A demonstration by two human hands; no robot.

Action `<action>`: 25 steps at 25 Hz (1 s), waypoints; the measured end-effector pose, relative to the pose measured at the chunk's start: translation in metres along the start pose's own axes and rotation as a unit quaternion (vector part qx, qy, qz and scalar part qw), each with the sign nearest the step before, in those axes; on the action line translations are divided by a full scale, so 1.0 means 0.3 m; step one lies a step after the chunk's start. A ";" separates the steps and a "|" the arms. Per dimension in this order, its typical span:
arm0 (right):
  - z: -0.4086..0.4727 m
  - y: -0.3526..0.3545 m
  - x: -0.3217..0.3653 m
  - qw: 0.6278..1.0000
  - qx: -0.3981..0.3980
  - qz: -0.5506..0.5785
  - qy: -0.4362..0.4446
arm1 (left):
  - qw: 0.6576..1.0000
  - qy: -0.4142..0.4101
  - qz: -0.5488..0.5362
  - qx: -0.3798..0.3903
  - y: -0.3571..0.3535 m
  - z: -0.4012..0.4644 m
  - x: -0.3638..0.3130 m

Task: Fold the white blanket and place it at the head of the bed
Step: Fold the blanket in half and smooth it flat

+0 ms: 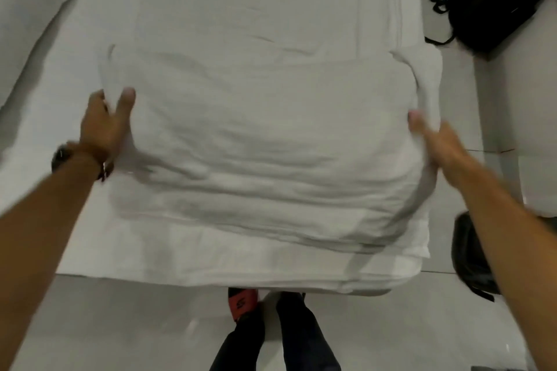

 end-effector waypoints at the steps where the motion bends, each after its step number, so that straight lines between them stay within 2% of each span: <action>1: -0.061 -0.019 -0.112 0.999 0.021 0.029 -0.022 | 1.000 0.006 0.001 -0.003 0.010 -0.077 0.094; 4: -0.193 -0.073 -0.320 0.992 0.042 0.100 -0.069 | 0.999 0.037 -0.026 0.018 0.015 -0.267 0.319; 6: -0.227 -0.088 -0.384 0.990 0.036 0.093 -0.098 | 0.996 0.069 -0.007 0.053 0.000 -0.328 0.408; 9: -0.290 -0.080 -0.414 0.988 0.063 0.068 -0.125 | 0.993 0.093 -0.008 0.069 0.023 -0.383 0.413; 12: -0.411 -0.060 -0.407 0.984 0.090 0.087 -0.124 | 0.985 0.120 -0.103 0.063 0.077 -0.480 0.360; 15: -0.546 -0.080 -0.449 0.974 0.107 0.115 -0.165 | 0.964 0.173 -0.190 0.069 0.106 -0.611 0.353; 18: -0.686 -0.116 -0.495 0.973 0.092 0.116 -0.179 | 0.925 0.228 -0.293 0.077 0.103 -0.759 0.364; 22: -0.869 -0.158 -0.471 0.974 0.039 0.157 -0.160 | 0.871 0.236 -0.426 0.059 0.069 -0.969 0.324; 25: -1.011 -0.117 -0.418 0.965 0.024 0.230 -0.125 | 0.861 0.221 -0.456 0.050 0.097 -1.117 0.216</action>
Point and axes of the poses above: each hand's wrist, its own z-axis towards the middle knuckle, its own y-axis out of the back of the hand, x = y × z, the point moved 6 cm from there along z, towards the middle knuckle, and after that the axes turned 2 degrees about -z, right-handed, at the moved point
